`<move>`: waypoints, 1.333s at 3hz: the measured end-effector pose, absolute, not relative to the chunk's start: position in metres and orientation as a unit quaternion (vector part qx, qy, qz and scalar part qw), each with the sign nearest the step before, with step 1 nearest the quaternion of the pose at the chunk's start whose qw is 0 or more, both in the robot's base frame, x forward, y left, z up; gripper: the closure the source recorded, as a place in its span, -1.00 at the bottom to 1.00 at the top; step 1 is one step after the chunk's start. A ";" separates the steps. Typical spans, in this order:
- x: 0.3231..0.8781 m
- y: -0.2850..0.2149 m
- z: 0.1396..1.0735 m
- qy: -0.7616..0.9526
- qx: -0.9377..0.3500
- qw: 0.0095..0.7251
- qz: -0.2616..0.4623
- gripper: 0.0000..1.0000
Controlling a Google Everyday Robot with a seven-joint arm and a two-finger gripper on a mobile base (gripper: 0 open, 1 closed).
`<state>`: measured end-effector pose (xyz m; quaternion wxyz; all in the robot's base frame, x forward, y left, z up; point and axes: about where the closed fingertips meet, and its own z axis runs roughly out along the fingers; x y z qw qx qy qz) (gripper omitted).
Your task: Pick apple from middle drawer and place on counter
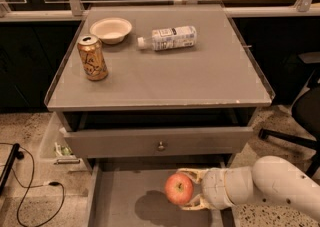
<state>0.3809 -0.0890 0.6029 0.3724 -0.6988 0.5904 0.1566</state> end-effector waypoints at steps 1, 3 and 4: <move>0.372 -0.073 0.651 0.571 -0.712 0.389 0.127 1.00; 0.357 -0.035 0.818 0.512 -0.745 0.425 0.040 1.00; 0.371 -0.049 0.894 0.503 -0.732 0.458 0.041 1.00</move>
Offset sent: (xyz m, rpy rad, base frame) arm -0.0353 0.0759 0.2506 -0.1374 -0.3750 0.0597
